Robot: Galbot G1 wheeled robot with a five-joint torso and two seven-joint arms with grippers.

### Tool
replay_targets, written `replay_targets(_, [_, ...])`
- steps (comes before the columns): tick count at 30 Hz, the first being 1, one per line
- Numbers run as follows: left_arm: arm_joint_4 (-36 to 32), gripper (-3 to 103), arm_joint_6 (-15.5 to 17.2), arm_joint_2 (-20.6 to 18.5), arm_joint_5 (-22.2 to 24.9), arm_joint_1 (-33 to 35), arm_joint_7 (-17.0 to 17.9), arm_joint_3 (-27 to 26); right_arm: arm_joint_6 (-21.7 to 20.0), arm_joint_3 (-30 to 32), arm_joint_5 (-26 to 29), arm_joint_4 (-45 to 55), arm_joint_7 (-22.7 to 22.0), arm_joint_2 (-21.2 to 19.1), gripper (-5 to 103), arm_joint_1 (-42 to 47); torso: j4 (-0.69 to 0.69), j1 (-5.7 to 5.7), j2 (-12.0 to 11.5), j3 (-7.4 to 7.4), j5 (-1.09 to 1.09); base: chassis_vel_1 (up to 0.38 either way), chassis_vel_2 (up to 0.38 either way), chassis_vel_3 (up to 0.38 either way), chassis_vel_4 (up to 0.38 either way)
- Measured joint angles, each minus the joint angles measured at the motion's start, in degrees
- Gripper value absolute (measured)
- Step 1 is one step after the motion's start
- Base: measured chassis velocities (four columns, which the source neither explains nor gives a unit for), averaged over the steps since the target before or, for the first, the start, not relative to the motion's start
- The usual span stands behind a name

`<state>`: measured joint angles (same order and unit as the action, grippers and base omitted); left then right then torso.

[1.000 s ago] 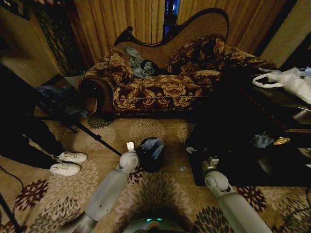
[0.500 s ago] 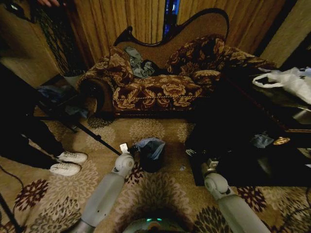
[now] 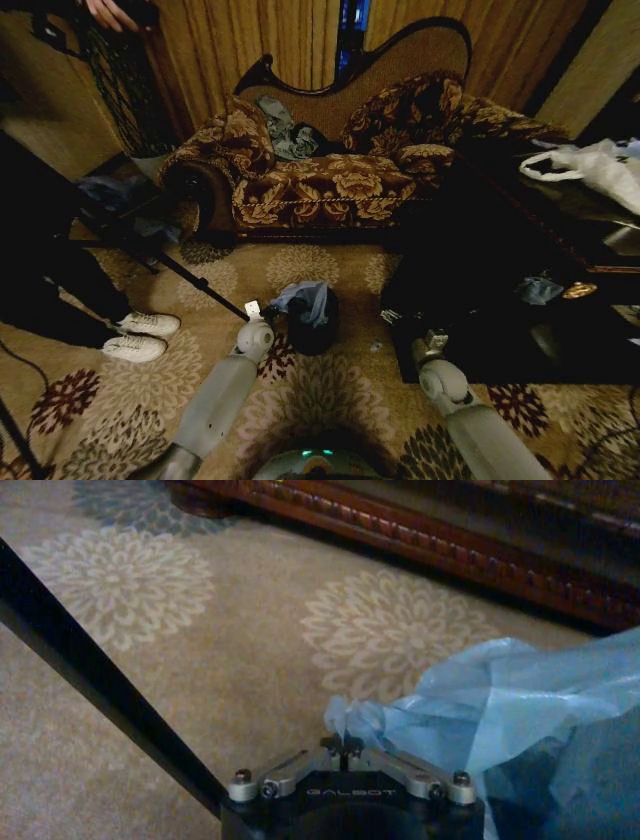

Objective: Place a garbage bag over the trash bin.

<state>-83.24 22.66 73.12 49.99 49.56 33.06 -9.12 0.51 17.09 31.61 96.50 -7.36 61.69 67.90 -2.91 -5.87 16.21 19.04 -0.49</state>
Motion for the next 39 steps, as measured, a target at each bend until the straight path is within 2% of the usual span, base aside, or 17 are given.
replay_targets(7, [2.1, 0, -0.4, 0.4, -0.7, -0.2, -1.4, 0.2, 0.2, -0.2, 0.4, 1.4, 0.5, 0.2, 100, 1.0, 0.00, 0.00, 0.0, 0.00, 0.00, 0.000, 0.000, 0.000, 0.000])
replay_targets(9, [1.5, 0, -0.4, 0.5, -1.0, 0.4, -1.5, 0.3, -1.3, 0.0, 5.4, 5.4, 0.1, 0.6, 100, 2.9, 0.00, 0.00, 0.0, 0.00, 0.00, 0.000, 0.000, 0.000, 0.000])
replay_targets(10, [1.5, 0, -0.4, 0.5, -1.0, 0.4, -1.5, 0.3, -1.3, 0.0, 5.4, 5.4, 0.1, 0.6, 100, 2.9, 0.00, 0.00, 0.0, 0.00, 0.00, 0.000, 0.000, 0.000, 0.000])
replay_targets(13, [0.9, 0, -0.4, 0.6, -1.3, 0.7, -1.7, 0.3, -4.3, -0.8, 10.9, 11.0, -2.2, 1.3, 100, 4.7, -0.01, 0.00, 0.0, 0.00, -0.01, 0.000, 0.000, 0.000, 0.000])
replay_targets(17, [0.8, 0, -0.4, 0.8, -1.6, 0.8, -1.7, 0.3, -5.9, -2.2, 13.1, 13.0, -3.9, 2.2, 100, 4.9, 0.00, 0.00, 0.0, 0.00, -0.02, 0.000, 0.000, 0.000, 0.000])
replay_targets(18, [0.8, 0, -0.4, 1.0, -1.8, 0.8, -1.8, 0.3, -7.1, -4.8, 16.6, 14.5, -6.8, 3.5, 100, 4.3, -0.01, 0.00, 0.0, 0.00, 0.00, 0.000, 0.000, 0.000, 0.000])
replay_targets(21, [0.8, 0, -0.4, 1.3, -2.2, 1.0, -1.8, 0.4, -8.0, -9.2, 20.9, 15.4, -10.5, 5.1, 100, 2.4, 0.00, 0.00, 0.0, 0.00, -0.01, 0.000, 0.000, 0.000, 0.000])
replay_targets(28, [0.9, 0, -0.7, 1.9, -2.9, 1.5, -1.8, 0.5, -7.5, -14.5, 20.4, 9.8, -9.6, 8.4, 100, -2.1, 0.00, 0.00, 0.0, 0.00, -0.01, 0.000, 0.000, 0.000, 0.000])
replay_targets(39, [0.7, 0, -0.7, 2.2, -3.2, 1.9, -1.7, 0.6, -6.6, -18.0, 19.1, 5.9, -8.3, 12.1, 100, -5.1, 0.00, 0.00, 0.0, 0.00, -0.01, 0.000, 0.000, 0.000, 0.000])
